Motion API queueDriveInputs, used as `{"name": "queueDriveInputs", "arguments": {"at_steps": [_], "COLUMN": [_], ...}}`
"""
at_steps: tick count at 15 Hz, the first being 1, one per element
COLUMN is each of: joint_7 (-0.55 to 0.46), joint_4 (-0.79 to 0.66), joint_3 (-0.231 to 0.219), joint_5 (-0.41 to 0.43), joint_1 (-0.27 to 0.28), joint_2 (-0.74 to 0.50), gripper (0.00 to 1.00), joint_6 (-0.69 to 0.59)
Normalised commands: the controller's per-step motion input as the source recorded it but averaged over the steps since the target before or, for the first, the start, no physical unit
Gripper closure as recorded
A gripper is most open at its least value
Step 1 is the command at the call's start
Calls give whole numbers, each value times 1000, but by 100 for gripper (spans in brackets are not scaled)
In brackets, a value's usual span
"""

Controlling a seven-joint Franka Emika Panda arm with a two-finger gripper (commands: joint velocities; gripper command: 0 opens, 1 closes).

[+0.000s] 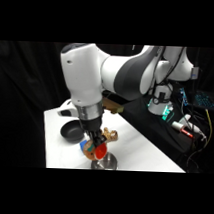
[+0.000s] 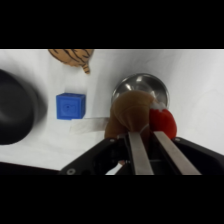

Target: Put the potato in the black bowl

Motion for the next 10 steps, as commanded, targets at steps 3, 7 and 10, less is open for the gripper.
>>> {"name": "queueDriveInputs", "arguments": {"at_steps": [3, 7, 10], "joint_7": [-8, -42, -11], "joint_4": [271, 392, 409], "joint_3": [-109, -75, -52], "joint_5": [-93, 24, 79], "joint_1": [-182, -226, -175], "joint_2": [11, 124, 189], "gripper": [93, 94, 94], "joint_6": [-106, -147, -171]}}
